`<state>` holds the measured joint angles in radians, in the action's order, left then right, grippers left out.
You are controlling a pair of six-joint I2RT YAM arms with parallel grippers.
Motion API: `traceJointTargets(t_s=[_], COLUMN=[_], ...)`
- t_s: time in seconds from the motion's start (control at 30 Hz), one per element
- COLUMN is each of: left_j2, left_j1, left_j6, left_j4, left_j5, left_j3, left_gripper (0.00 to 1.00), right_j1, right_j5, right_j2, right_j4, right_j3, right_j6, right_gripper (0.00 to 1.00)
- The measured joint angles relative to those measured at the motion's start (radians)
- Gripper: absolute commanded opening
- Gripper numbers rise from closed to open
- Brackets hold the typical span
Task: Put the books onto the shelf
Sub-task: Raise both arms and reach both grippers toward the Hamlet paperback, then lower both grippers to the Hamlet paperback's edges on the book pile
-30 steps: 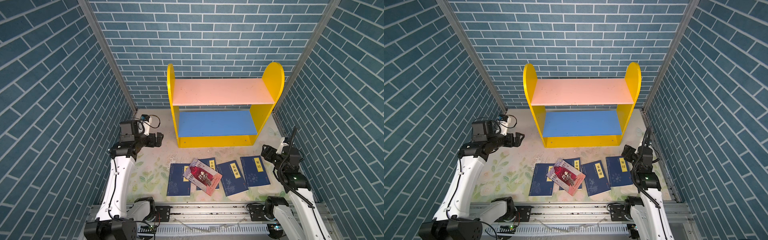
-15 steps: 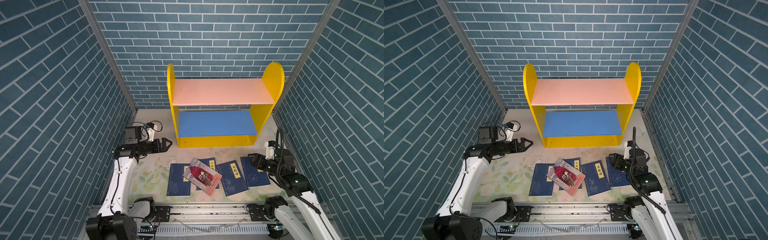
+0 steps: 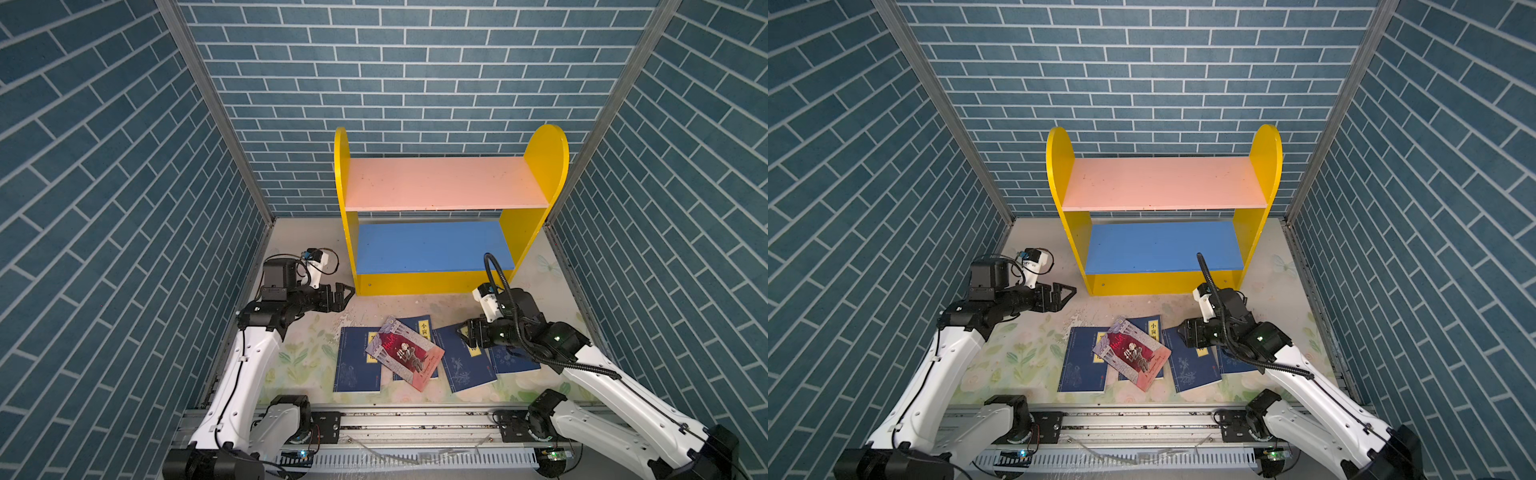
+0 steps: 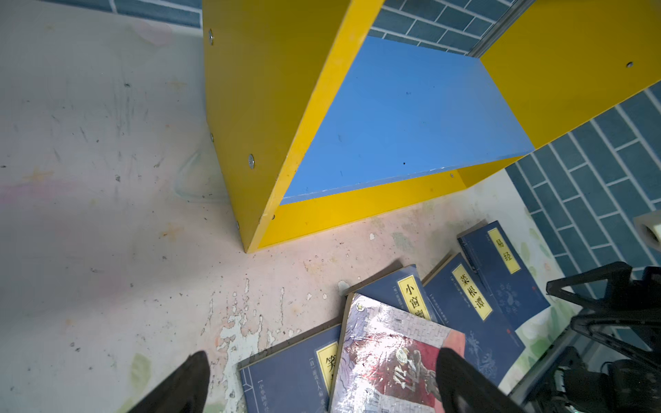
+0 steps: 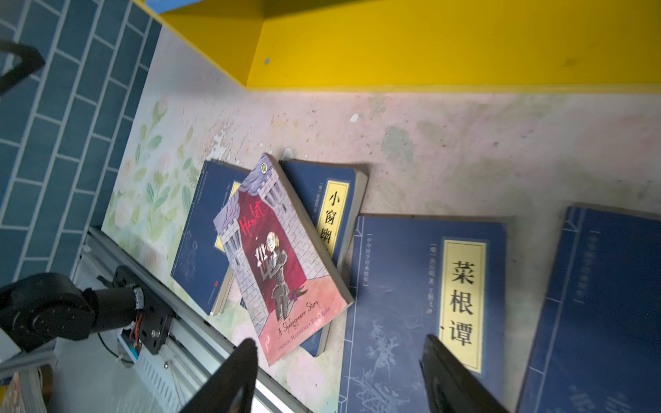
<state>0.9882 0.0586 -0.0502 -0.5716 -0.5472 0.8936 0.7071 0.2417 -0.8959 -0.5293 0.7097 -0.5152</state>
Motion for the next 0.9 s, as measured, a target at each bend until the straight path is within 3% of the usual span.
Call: traceJointTargets(t_s=[0.1,0.23,0.57,0.9], left_j2=[0.027,0.065,0.064,0.094], left_j1=[0.065,0.127,0.185,0.212], left_j6=[0.024,0.008,-0.253,-0.404], left_j4=[-0.023,-0.041,0.058,0.160], left_j5=[0.038,0.003,-0.141,-0.208], left_j3=[0.008,0.010,-0.150,-0.344], left_gripper=[1.00,1.00,1.00,1.00], right_j1=[0.015,0.023,0.074,0.113], right_j5=[0.016,0.043,0.078,0.019], right_j2=[-0.014,-0.085,-0.204,-0.254], right_j4=[0.050,0.114,0.256,0.324], right_j3=[0.000,0.000,-0.078,-0.124], right_j6=[0.000,0.000,-0.009,-0.016], right_gripper=[0.73,0.72,0.69,0.65])
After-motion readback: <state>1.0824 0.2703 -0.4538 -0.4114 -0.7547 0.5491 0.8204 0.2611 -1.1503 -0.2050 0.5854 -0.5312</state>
